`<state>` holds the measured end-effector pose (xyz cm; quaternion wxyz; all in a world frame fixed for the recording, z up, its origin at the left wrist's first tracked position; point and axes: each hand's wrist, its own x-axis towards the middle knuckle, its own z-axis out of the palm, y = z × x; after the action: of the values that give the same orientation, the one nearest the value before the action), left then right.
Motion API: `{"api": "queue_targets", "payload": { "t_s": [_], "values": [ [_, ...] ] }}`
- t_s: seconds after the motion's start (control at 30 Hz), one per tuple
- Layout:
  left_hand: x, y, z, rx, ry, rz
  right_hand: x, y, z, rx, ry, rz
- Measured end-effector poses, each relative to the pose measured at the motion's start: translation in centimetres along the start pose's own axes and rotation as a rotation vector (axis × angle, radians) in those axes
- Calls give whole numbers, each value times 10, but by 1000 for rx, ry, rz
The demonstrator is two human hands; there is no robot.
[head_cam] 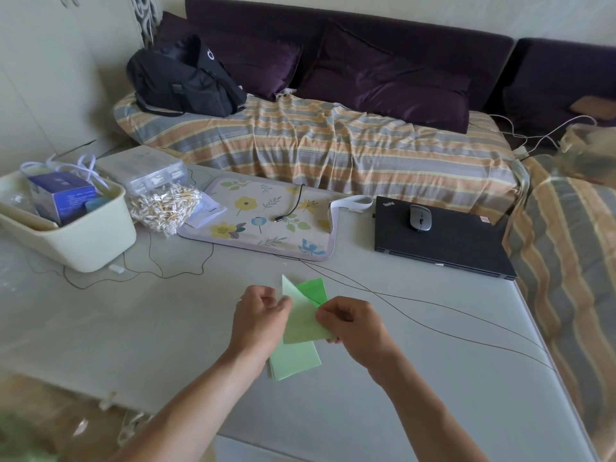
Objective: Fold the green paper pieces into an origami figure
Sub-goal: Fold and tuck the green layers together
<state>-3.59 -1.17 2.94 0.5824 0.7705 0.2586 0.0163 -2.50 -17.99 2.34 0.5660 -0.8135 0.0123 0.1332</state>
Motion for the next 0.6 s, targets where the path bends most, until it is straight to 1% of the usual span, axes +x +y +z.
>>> {"api": "queue_targets", "payload": {
  "t_s": [0.07,0.13,0.2,0.27,0.33,0.4,0.5,0.53,0.6],
  "values": [
    [-2,0,-2,65,13,58,-2,2,1,-113,-26,-10],
    [-2,1,-5,100,-18,100,-4,2,2,-192,-46,-15],
    [-2,1,-7,129,-55,103,-4,2,3,-224,-40,-26],
    [-5,0,-8,178,-65,96,-2,3,3,-214,10,-26],
    [-6,-1,-8,187,-71,76,1,4,2,-169,67,-11],
    [-7,0,-9,156,-87,21,3,6,1,-88,120,-2],
    [-8,-1,-10,163,-196,-79,6,6,0,10,219,32],
    [-8,-2,-9,163,-240,-99,5,6,0,59,228,50],
    [-10,-3,-7,121,-277,-118,4,4,-1,219,183,93]
  ]
}}
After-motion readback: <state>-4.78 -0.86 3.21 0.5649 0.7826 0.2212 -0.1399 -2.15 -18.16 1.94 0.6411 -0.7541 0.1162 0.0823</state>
